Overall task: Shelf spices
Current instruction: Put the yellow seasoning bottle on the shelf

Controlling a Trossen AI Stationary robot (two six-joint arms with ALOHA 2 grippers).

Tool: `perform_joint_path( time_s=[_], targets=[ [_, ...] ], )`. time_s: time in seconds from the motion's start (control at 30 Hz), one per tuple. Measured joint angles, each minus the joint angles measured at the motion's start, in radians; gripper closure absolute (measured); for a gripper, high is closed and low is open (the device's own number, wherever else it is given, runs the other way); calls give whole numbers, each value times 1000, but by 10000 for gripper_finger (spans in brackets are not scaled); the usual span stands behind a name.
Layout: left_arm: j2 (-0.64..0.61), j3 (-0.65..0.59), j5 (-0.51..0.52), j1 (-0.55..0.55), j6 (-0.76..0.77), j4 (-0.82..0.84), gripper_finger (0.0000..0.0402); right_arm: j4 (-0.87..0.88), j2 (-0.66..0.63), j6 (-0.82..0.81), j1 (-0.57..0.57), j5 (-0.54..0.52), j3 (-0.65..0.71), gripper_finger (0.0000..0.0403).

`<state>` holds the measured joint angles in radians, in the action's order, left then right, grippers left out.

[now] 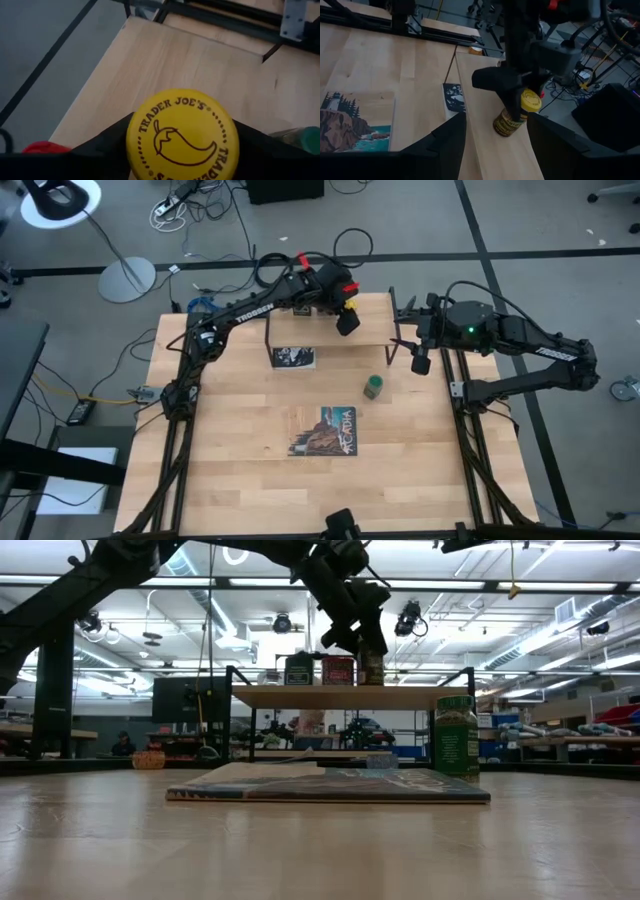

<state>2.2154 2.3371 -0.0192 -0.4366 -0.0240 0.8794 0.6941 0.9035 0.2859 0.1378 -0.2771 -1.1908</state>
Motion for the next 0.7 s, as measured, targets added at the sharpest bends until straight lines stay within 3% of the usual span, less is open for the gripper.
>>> perform_joint_path(
  time_s=[0.7],
  targets=[
    [-28,19,-12,8,-11,-58,146,15,0,2,0,1,0,194]
  ],
)
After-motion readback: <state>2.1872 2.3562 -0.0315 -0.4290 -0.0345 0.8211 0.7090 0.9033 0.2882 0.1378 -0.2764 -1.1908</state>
